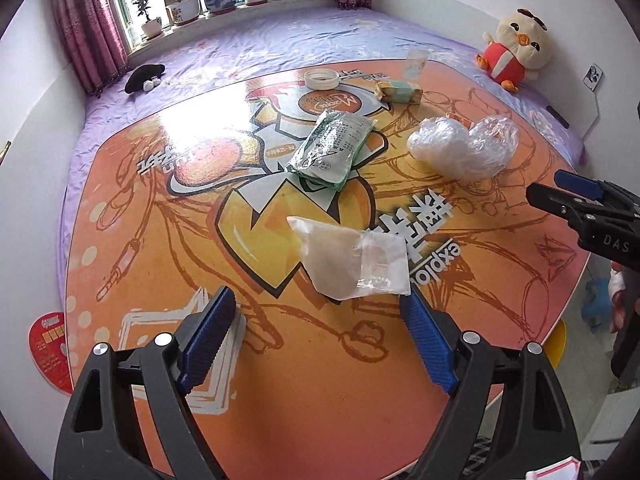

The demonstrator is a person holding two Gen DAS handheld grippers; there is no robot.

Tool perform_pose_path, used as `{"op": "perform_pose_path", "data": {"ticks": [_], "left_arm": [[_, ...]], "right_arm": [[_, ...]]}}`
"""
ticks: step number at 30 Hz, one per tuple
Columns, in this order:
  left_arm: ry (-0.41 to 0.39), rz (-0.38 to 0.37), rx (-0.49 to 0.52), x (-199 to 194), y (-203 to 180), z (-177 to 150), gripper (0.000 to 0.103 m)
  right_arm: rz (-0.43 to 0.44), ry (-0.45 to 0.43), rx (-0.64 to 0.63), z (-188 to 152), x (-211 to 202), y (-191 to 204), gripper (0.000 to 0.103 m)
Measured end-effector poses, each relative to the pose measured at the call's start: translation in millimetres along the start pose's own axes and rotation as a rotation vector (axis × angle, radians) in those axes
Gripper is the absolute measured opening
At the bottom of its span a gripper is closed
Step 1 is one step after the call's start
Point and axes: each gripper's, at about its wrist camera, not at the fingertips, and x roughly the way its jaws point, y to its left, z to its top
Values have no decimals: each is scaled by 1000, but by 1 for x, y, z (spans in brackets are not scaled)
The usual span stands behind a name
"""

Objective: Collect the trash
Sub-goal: 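Move both tools back over the table toward the remaining trash, then grasp the white-orange medicine box with the right tool while the left tool grasps the tissue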

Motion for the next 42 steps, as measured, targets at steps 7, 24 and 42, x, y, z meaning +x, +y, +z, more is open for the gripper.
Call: {"op": "perform_pose_path", "data": {"ticks": [7,24,42], "left_arm": [[-1,-12,-7,4,11,9,83],[-9,-48,-20,10,18,23,84],[-34,-37,-92,18,8,34,88]], "right_arm": [[12,51,-100,27,31,18,77],[55,60,-91,63,58,19,54],[-5,36,-55,40,43,14,70]]}}
